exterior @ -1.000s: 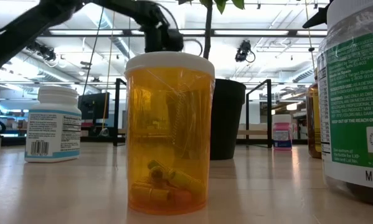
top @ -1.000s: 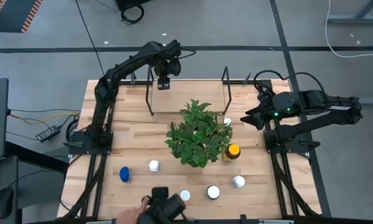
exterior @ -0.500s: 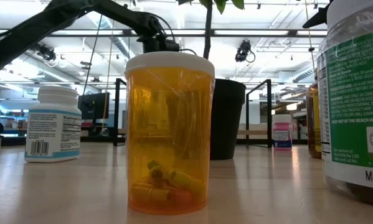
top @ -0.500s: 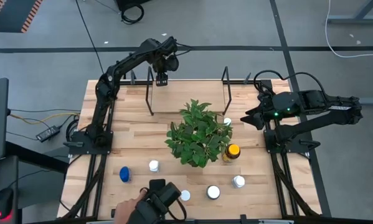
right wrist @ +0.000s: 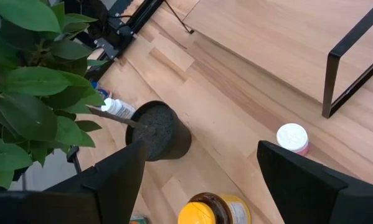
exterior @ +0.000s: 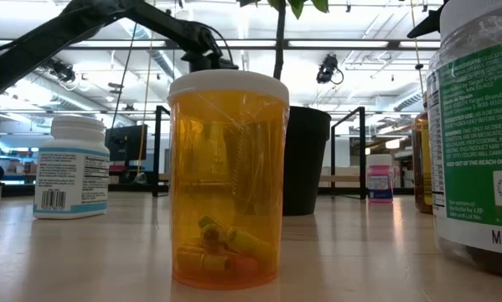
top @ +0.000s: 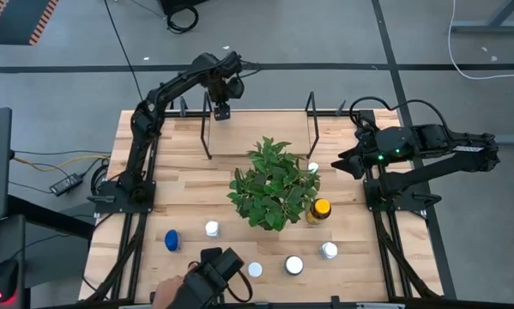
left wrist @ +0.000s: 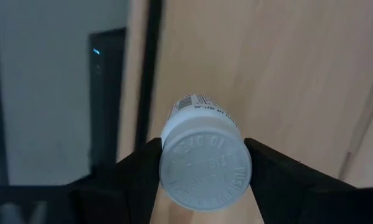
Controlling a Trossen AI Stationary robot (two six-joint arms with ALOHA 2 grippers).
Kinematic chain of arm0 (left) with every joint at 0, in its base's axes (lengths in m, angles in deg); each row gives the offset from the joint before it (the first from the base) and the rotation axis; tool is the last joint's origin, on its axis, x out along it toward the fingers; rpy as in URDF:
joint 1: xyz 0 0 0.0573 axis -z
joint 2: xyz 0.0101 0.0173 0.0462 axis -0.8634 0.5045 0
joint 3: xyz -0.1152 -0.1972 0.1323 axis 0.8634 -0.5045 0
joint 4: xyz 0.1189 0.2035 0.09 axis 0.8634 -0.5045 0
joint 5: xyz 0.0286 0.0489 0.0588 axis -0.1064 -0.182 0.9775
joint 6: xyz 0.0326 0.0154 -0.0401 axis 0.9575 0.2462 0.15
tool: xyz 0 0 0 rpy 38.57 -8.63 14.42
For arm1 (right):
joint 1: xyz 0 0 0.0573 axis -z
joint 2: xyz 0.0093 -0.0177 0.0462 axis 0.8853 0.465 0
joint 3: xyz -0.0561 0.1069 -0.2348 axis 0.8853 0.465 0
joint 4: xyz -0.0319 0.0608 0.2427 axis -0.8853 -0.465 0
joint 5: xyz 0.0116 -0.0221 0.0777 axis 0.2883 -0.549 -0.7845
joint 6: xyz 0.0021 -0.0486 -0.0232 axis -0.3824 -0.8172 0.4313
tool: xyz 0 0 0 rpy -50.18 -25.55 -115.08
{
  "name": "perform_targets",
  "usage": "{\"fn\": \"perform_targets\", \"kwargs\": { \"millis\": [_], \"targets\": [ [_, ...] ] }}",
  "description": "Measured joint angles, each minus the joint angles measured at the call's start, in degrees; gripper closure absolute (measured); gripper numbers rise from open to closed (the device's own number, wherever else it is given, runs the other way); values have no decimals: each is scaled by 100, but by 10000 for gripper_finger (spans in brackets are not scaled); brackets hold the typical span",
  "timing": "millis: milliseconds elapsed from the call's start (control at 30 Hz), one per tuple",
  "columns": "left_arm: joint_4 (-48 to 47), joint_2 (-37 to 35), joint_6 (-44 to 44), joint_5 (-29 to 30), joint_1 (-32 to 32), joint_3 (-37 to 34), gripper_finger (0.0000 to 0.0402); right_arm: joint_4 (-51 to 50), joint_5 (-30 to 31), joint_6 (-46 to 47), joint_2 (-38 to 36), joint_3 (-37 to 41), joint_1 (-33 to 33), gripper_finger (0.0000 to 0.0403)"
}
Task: Pick and place medicine bottles onto shelf by color
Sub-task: Put the white pill bottle on the shelf
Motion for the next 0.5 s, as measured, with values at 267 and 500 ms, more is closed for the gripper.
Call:
{"fn": "perform_targets", "kwargs": {
  "millis": [267, 500],
  "targets": [
    [97, -37, -144, 39, 56, -322, 189, 0, 0, 11, 0, 0, 2, 87],
    [409, -73, -121, 267, 14, -302, 179, 0, 0, 5, 0, 0, 2, 87]
  ]
}}
